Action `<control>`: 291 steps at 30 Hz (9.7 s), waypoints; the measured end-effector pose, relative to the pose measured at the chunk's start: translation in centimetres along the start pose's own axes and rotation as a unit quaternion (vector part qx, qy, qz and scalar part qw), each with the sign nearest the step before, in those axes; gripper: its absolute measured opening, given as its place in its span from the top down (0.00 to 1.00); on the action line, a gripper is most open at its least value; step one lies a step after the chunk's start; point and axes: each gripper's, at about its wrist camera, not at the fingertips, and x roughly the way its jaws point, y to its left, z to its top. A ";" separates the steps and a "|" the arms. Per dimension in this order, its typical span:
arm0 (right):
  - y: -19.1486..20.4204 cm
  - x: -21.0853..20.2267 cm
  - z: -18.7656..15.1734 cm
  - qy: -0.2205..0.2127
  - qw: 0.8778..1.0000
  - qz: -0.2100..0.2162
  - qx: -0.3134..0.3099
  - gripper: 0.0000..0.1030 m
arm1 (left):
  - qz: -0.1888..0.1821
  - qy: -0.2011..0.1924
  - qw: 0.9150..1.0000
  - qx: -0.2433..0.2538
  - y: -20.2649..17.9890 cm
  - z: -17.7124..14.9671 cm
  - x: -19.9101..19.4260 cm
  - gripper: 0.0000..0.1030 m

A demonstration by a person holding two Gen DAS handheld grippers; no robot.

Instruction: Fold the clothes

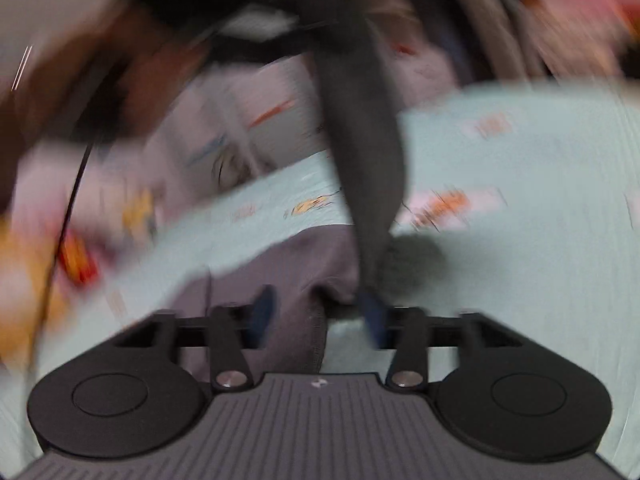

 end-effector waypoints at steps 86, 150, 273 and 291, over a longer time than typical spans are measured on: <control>1.0 -1.0 -5.5 0.151 0.973 0.012 0.177 0.33 | 0.025 -0.022 0.994 -0.107 11.7 -2.2 -6.8 0.93; 9.3 -13.1 -2.6 0.190 0.966 0.151 0.094 0.41 | 0.098 -0.121 0.850 -0.504 26.5 -35.4 -35.3 0.37; 8.1 10.3 1.2 0.042 0.989 0.101 0.099 0.56 | 0.062 -0.156 0.878 -0.448 25.8 -26.7 -13.3 0.78; 0.6 28.0 0.9 0.076 0.952 0.126 0.269 0.64 | 0.063 -0.205 0.886 -0.412 26.5 -29.6 -12.4 0.86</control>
